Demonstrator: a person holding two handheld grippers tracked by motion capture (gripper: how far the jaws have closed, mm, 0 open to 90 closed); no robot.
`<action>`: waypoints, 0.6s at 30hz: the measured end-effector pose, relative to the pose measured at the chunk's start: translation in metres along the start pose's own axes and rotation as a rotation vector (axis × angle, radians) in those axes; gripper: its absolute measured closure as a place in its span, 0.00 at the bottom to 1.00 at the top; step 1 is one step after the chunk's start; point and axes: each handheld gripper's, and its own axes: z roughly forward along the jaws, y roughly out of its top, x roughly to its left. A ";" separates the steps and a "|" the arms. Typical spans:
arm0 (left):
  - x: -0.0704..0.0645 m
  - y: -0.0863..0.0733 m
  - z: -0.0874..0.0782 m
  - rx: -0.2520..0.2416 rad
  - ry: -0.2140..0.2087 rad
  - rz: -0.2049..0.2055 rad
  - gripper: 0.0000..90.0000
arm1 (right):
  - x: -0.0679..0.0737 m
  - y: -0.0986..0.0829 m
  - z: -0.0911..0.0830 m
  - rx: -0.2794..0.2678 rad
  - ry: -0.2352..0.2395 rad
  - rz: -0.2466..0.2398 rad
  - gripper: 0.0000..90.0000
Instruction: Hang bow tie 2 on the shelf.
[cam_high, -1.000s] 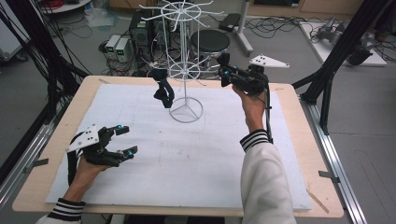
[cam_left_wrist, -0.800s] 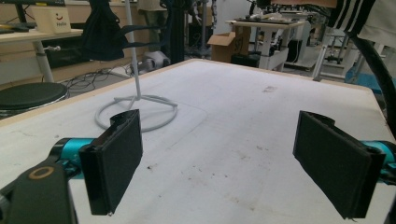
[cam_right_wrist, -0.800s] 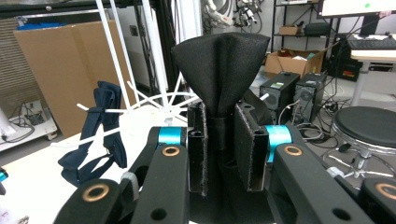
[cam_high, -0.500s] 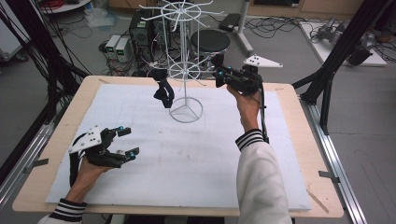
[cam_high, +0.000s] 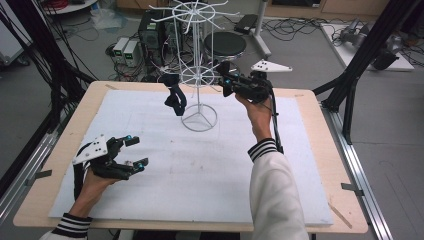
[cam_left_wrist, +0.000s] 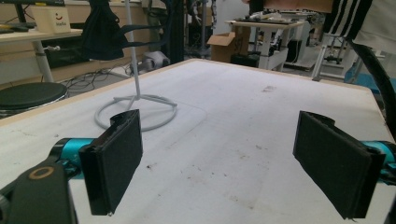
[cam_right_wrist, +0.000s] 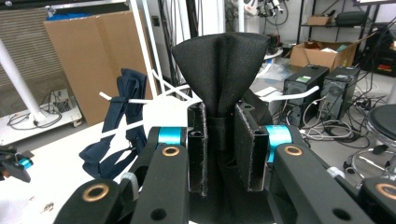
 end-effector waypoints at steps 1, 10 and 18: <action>0.000 0.000 0.000 0.001 0.001 0.000 0.18 | 0.000 0.000 0.000 0.000 0.000 0.000 0.85; 0.000 0.000 0.000 0.006 0.002 0.003 0.18 | -0.003 -0.004 0.004 0.022 0.014 0.021 0.85; 0.000 0.000 0.000 0.007 0.002 0.004 0.18 | -0.005 -0.006 0.006 0.041 0.023 0.031 0.84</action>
